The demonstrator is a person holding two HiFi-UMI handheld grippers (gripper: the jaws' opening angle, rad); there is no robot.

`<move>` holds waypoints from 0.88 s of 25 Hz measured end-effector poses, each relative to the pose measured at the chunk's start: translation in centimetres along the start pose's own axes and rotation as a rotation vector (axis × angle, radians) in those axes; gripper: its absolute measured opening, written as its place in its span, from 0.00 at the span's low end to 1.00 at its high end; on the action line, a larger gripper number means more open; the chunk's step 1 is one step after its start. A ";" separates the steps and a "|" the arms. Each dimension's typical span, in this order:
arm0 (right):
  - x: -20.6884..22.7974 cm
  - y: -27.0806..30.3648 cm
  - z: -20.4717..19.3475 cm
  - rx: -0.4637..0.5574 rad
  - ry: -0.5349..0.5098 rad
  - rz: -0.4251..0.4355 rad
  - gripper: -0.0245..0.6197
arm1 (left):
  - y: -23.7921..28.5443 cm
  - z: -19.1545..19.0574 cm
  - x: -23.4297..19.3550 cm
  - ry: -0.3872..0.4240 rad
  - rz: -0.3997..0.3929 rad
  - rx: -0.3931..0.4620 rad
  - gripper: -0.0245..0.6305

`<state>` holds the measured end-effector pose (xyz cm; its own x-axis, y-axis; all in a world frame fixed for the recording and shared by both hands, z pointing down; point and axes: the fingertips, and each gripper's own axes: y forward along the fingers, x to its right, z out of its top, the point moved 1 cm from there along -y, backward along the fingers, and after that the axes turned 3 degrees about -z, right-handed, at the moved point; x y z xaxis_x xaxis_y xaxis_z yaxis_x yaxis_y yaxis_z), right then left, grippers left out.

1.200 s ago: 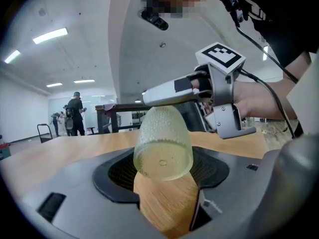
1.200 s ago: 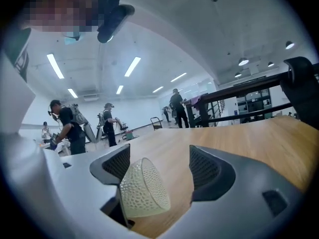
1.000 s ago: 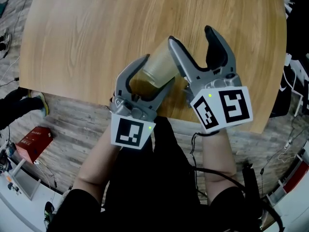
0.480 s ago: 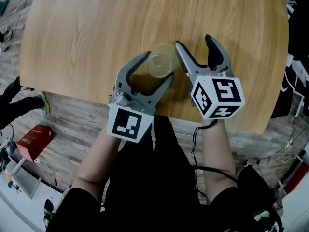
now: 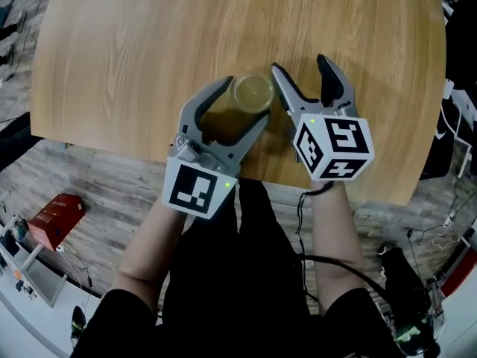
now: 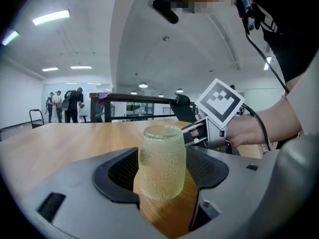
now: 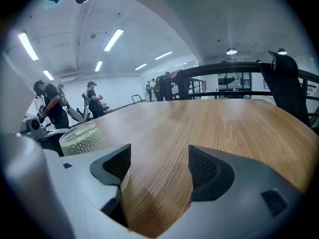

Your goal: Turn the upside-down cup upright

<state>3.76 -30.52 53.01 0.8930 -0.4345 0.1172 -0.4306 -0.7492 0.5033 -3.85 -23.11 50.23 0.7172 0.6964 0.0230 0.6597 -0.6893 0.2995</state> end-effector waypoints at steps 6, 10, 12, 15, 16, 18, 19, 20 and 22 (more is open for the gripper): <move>-0.5 -3.4 2.8 0.103 0.007 -0.013 0.60 | -3.3 2.0 0.6 0.015 0.015 0.044 0.50; -4.8 -9.4 5.2 0.167 0.026 0.067 0.58 | -7.6 5.7 0.6 -0.110 0.167 0.127 0.20; -6.6 -12.6 6.8 0.202 0.013 0.073 0.40 | -9.5 8.4 1.1 -0.122 0.215 0.162 0.09; -8.2 -17.7 9.1 0.248 0.011 0.061 0.16 | -12.0 12.4 3.3 -0.124 0.227 0.193 0.05; -8.8 -19.3 9.8 0.259 0.007 0.059 0.13 | -12.9 13.6 4.2 -0.124 0.225 0.200 0.05; -10.0 -21.9 11.2 0.285 -0.017 0.057 0.07 | -14.5 15.8 5.5 -0.127 0.229 0.213 0.05; -10.7 -22.9 12.0 0.302 -0.036 0.060 0.06 | -15.2 16.7 5.9 -0.135 0.236 0.223 0.05; -11.3 -23.7 12.6 0.318 -0.054 0.062 0.06 | -15.7 17.5 6.2 -0.146 0.242 0.234 0.05; -12.5 -25.4 13.5 0.335 -0.073 0.066 0.06 | -16.8 18.8 7.1 -0.161 0.247 0.252 0.05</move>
<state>1.78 -12.81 27.23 0.8555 -0.5128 0.0720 -0.5166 -0.8357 0.1866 -5.63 -10.31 27.41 0.8742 0.4770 -0.0910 0.4829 -0.8736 0.0598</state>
